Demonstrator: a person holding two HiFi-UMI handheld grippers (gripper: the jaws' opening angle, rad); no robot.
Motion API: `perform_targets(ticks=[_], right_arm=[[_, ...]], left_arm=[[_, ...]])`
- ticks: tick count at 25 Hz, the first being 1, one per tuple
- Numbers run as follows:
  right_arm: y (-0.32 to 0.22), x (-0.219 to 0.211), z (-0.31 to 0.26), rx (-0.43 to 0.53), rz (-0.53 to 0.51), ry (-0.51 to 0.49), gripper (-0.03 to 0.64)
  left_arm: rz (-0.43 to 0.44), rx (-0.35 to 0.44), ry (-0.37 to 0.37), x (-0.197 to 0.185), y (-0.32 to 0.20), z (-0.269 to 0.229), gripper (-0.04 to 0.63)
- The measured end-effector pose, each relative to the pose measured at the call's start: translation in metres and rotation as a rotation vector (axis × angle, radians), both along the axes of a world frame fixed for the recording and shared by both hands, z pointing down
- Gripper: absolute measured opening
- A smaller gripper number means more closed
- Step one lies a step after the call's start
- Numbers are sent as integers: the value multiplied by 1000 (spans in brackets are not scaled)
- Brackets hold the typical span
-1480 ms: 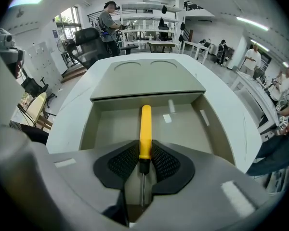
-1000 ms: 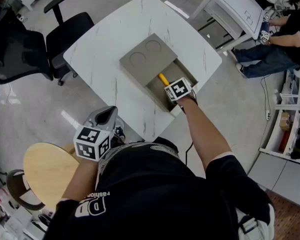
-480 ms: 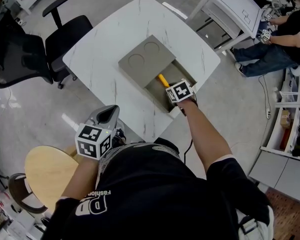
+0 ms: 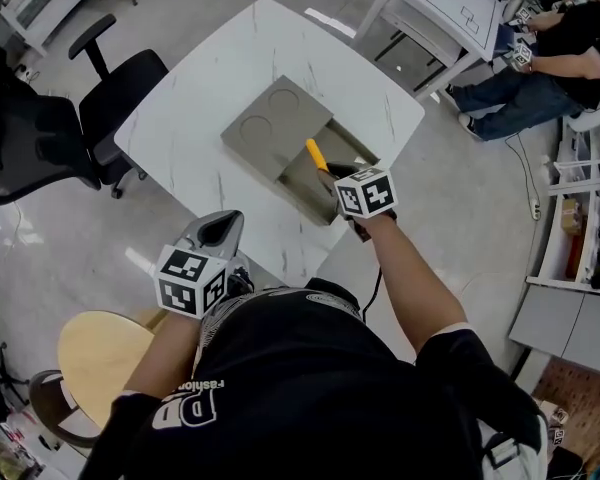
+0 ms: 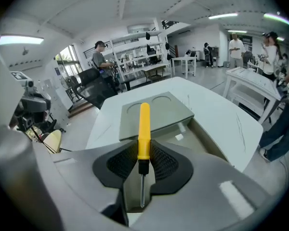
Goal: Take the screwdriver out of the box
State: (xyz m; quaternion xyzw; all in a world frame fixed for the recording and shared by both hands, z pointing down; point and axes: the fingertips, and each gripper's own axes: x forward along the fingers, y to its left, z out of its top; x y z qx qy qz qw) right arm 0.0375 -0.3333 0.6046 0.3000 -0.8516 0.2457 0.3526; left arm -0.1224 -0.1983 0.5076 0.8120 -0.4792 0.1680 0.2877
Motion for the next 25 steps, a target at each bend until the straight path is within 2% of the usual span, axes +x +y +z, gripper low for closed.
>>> perform_targets(ticks=[7, 14, 19, 25], right_arm=[[22, -12, -83, 137, 58, -239, 75], [44, -7, -150, 272, 110, -401, 75], [56, 7, -170, 331, 139, -438, 75], [70, 19, -166, 316, 190, -449, 75]], left_arm=[[60, 41, -19, 18, -6, -8, 60], [106, 90, -22, 31, -17, -21, 58], [128, 114, -12, 39, -24, -32, 58], [138, 118, 4, 42, -25, -36, 58]])
